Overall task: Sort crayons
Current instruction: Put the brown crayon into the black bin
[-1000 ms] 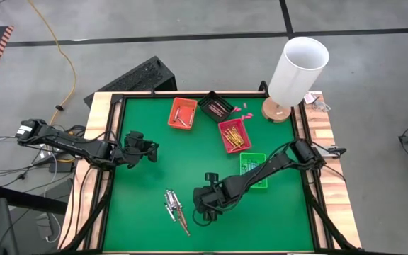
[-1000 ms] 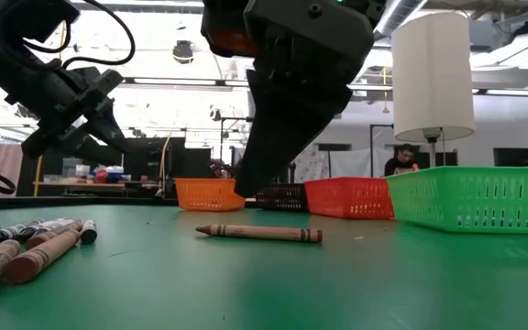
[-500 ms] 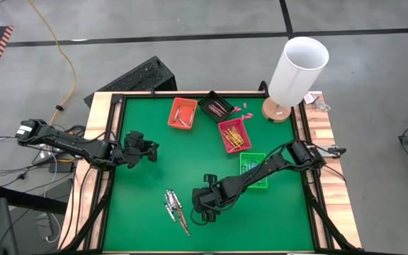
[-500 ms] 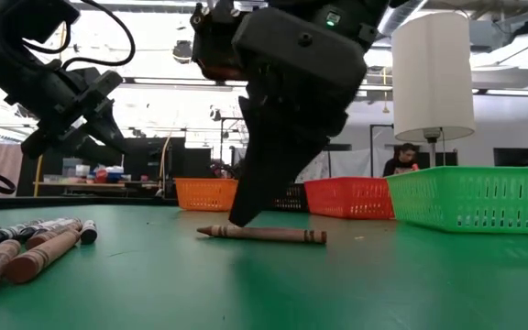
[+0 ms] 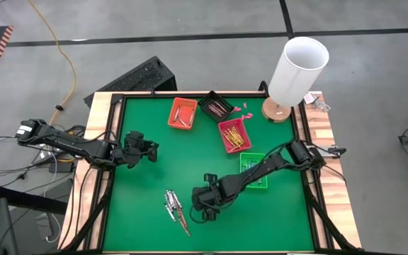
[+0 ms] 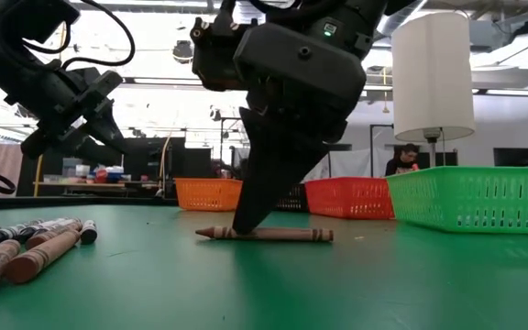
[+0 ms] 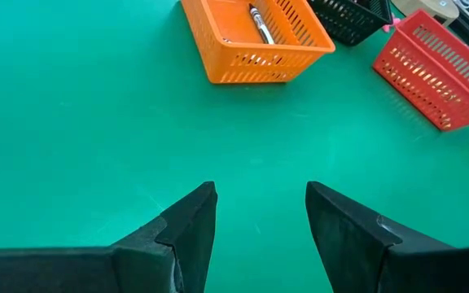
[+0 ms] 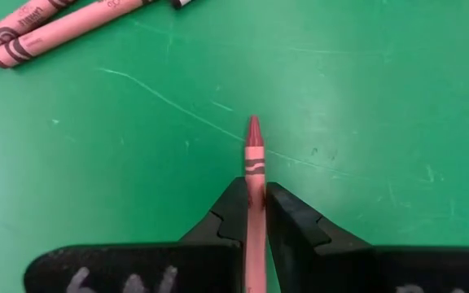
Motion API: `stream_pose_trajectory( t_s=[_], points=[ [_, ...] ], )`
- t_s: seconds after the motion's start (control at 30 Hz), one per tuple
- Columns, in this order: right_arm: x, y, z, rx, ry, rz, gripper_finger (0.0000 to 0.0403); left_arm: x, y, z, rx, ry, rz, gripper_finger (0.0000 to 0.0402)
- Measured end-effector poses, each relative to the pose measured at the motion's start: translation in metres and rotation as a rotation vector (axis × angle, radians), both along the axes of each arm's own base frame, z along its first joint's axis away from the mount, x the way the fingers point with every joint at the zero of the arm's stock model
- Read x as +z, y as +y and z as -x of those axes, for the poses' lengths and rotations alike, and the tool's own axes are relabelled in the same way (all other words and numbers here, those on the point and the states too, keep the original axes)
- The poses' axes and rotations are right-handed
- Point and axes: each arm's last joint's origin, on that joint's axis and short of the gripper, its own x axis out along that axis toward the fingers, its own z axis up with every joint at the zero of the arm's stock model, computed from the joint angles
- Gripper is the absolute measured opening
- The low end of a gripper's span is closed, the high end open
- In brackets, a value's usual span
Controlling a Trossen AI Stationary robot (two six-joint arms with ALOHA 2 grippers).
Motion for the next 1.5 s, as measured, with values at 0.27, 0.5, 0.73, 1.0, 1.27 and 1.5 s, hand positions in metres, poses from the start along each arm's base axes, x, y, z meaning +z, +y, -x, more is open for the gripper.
stream_pose_trajectory(
  t_s=[0.27, 0.5, 0.73, 1.0, 1.27, 1.5],
  points=[
    [0.000, -0.005, -0.002, 0.010, 0.016, -0.020, 0.0059, 0.000, 0.000, 0.000, -0.003, 0.004, -0.005, 0.0180],
    [-0.009, -0.007, -0.003, 0.018, 0.054, -0.017, 0.0059, 0.000, 0.000, 0.000, -0.003, 0.010, -0.006, 0.0180],
    [-0.026, -0.008, -0.006, 0.020, 0.105, -0.060, 0.0052, -0.001, 0.000, 0.001, -0.003, 0.015, -0.007, 0.0180],
    [-0.024, -0.009, -0.004, 0.021, 0.107, -0.046, 0.0011, -0.001, 0.000, 0.001, -0.003, 0.014, -0.007, 0.0180],
    [-0.008, -0.011, -0.001, -0.015, 0.059, -0.001, 0.0003, -0.001, 0.000, 0.001, -0.003, 0.014, -0.007, 0.0180],
    [0.041, -0.035, 0.002, -0.055, -0.055, 0.006, 0.0001, -0.001, 0.000, 0.001, -0.003, 0.014, -0.007, 0.0180]
  ],
)
